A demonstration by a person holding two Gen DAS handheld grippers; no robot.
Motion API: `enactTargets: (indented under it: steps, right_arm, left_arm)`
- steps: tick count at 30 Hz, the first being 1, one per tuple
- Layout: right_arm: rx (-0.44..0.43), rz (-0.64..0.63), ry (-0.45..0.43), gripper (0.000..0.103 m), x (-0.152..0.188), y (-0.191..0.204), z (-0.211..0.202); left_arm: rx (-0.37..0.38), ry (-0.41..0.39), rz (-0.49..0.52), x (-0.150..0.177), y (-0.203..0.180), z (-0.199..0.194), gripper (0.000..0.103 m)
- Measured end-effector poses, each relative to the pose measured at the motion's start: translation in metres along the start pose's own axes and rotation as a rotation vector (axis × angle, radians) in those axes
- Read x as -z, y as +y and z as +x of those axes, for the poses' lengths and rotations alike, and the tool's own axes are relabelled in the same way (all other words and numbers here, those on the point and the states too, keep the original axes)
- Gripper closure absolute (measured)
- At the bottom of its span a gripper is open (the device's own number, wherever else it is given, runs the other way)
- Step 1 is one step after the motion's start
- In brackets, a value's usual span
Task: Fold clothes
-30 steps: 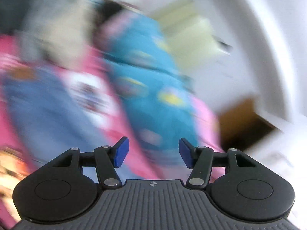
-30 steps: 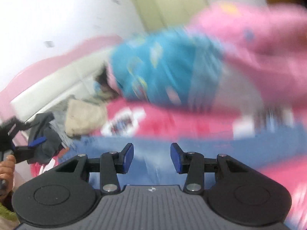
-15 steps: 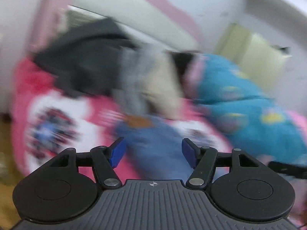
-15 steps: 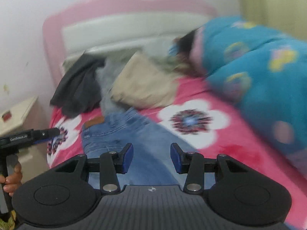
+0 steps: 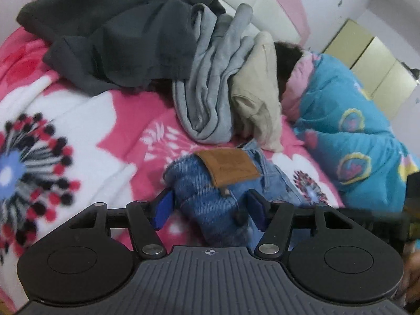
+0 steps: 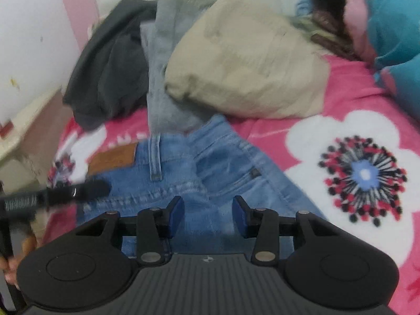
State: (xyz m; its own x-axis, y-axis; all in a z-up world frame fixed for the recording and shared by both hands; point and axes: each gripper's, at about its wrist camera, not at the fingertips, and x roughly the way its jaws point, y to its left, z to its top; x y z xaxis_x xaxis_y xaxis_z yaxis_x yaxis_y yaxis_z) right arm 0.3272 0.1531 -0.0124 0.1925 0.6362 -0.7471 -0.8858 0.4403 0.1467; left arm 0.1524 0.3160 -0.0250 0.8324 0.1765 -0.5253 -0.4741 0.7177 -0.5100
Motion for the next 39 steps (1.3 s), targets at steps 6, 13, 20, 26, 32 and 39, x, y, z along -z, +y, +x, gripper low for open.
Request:
enactTargets:
  steps: [6, 13, 20, 26, 32, 39]
  right_arm:
    - [0.111, -0.079, -0.053, 0.098, 0.012, 0.026, -0.005]
    - [0.27, -0.249, -0.169, 0.099, -0.002, 0.048, -0.027]
    - [0.412, -0.372, -0.226, 0.099, -0.015, 0.053, -0.026]
    - [0.481, -0.408, -0.244, 0.099, -0.015, 0.045, -0.012]
    - [0.52, -0.475, -0.22, 0.099, 0.001, 0.039, 0.022]
    - [0.521, -0.501, -0.228, 0.099, 0.012, 0.041, 0.038]
  left_arm:
    - [0.012, -0.049, 0.057, 0.011, 0.001, 0.0, 0.043]
    - [0.116, -0.068, -0.06, 0.002, 0.022, -0.008, 0.042]
    - [0.173, -0.082, -0.152, -0.005, 0.04, -0.012, 0.043]
    - [0.216, -0.025, -0.224, -0.009, 0.054, -0.003, 0.043]
    - [0.207, 0.011, -0.189, -0.008, 0.048, 0.004, 0.043]
    - [0.195, 0.032, -0.16, -0.009, 0.042, 0.011, 0.043]
